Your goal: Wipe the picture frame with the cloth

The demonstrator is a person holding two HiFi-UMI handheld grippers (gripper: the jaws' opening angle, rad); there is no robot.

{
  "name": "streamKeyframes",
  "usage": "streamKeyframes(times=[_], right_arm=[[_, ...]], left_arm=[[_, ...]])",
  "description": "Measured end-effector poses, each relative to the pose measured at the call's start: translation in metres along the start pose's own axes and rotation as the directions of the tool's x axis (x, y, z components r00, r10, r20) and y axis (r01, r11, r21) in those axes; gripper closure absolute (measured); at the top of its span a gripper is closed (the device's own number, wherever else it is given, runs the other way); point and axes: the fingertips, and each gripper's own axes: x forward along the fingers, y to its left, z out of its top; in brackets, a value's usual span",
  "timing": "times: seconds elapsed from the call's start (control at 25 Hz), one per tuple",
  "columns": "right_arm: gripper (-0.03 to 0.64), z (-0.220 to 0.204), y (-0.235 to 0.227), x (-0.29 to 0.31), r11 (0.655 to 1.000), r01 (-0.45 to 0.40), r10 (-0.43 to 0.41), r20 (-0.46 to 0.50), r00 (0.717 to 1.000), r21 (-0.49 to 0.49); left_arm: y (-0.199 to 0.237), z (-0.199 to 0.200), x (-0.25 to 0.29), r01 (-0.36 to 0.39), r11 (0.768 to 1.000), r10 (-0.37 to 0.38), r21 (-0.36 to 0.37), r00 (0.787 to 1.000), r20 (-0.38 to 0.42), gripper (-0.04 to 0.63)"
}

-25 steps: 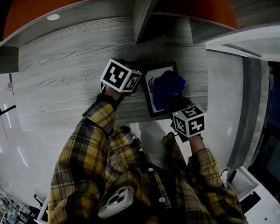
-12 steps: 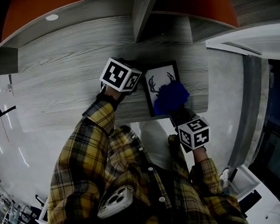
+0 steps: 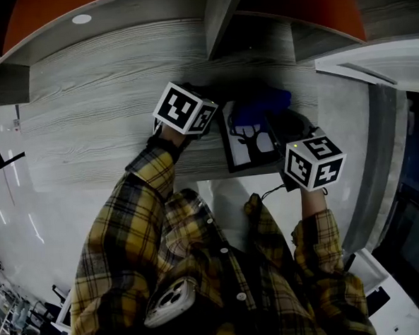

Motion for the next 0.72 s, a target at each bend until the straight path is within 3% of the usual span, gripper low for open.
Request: streamKeyframes(times=[0.24, 0.72], right_arm=[[0.569, -0.013, -0.044, 0.054, 0.993, 0.101, -0.107, -0.095, 0.990, -0.068], [0.569, -0.057, -0.042, 0.031, 0.996, 0.087, -0.087, -0.132, 0.987, -0.001]], left_arm=[[-0.001, 0.000, 0.000, 0.002, 1.000, -0.002, -0.003, 1.000, 0.000, 0.486], [0.001, -0.001, 0.000, 0.000, 1.000, 0.000, 0.000, 1.000, 0.001, 0.486]])
